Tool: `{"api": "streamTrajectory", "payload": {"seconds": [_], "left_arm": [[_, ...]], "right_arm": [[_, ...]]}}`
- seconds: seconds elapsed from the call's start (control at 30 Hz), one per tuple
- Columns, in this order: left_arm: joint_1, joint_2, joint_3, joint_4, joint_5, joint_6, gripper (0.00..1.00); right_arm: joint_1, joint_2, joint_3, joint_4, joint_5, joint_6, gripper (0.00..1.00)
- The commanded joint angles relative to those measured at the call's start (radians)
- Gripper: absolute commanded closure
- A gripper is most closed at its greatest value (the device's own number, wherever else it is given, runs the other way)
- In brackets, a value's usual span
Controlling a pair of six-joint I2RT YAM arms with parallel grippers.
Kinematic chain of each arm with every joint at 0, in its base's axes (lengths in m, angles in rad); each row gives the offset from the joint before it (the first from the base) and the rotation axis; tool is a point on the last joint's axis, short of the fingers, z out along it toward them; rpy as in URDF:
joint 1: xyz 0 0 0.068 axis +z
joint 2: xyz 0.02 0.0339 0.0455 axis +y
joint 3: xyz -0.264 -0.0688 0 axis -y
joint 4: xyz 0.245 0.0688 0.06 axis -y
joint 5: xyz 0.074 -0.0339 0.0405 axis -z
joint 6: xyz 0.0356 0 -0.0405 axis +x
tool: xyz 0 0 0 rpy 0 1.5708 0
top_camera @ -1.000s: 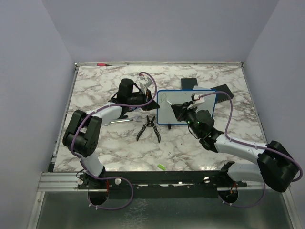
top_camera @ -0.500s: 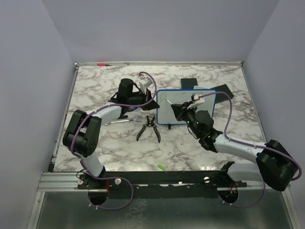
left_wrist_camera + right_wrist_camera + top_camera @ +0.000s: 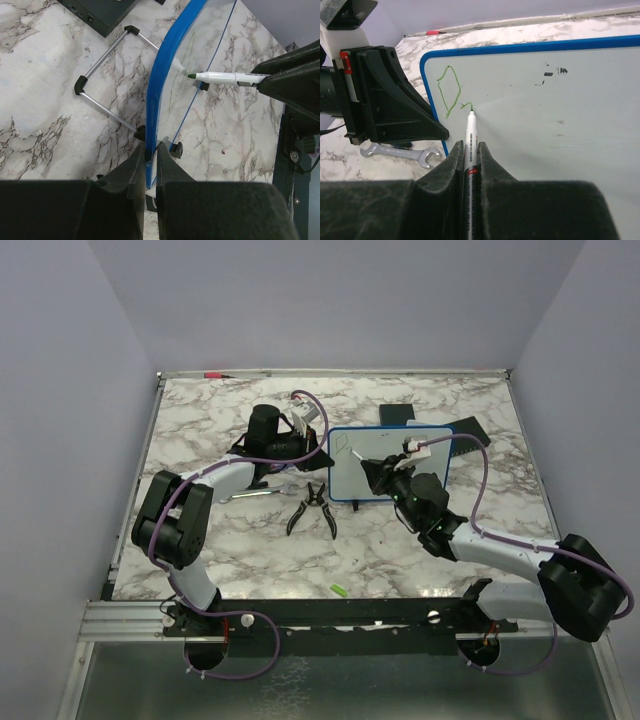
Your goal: Write a sentence on the whiteboard
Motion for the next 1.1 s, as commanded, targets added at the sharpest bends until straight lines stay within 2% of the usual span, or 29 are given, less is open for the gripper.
{"api": "streamTrajectory", "payload": {"seconds": [0.0, 0.7, 1.07], "left_arm": [[-0.004, 0.017, 0.020, -0.029, -0.027, 0.016, 1.00], [-0.004, 0.017, 0.021, -0.030, -0.025, 0.015, 1.00], [-0.004, 0.020, 0.021, -0.030, -0.026, 0.014, 1.00]], "right_arm": [[-0.003, 0.032, -0.013, -0.008, 0.003, -0.010, 0.99], [-0.002, 0.047, -0.026, -0.015, 0.001, -0.001, 0.99], [-0.002, 0.004, -0.014, 0.014, 0.026, -0.015, 0.99]]}}
